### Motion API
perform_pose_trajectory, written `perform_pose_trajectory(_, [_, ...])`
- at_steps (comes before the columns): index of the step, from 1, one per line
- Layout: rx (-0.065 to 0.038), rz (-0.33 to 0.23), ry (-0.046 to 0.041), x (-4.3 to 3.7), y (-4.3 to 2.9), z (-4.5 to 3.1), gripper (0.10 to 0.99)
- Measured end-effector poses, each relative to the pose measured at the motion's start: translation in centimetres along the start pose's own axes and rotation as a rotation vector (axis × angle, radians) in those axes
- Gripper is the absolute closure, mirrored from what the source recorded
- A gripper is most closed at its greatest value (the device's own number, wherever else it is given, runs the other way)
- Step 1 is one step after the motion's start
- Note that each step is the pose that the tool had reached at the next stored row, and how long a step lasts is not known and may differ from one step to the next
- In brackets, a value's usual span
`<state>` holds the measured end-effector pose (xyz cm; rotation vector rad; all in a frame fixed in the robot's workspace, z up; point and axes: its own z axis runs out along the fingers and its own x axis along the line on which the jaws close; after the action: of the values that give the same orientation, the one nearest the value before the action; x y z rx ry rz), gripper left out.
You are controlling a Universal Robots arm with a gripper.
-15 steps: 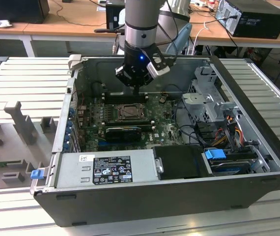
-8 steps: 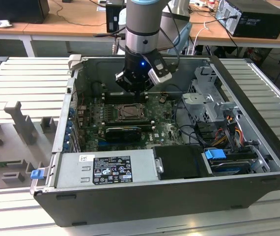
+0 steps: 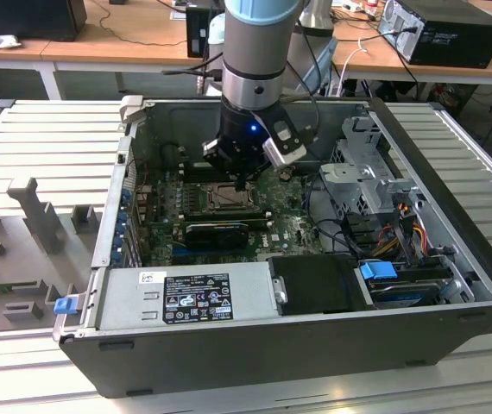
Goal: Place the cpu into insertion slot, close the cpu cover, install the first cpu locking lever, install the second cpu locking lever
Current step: 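Install the second cpu locking lever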
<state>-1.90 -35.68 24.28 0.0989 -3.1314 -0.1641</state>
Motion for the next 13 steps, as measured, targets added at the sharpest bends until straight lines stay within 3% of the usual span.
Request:
perform_pose_trajectory(2, [-0.009, 0.000, -0.0006, 0.09, -0.95, -0.01, 0.980])
perform_pose_trajectory(4, [-0.011, -0.001, -0.0005, 0.29, -1.76, 0.04, 0.980])
perform_pose_trajectory(10, [-0.015, -0.006, -0.0004, 2.91, -1.89, 0.34, 0.980])
perform_pose_trajectory(13, [-0.015, -0.007, 0.0001, 3.22, -1.92, 0.71, 0.980])
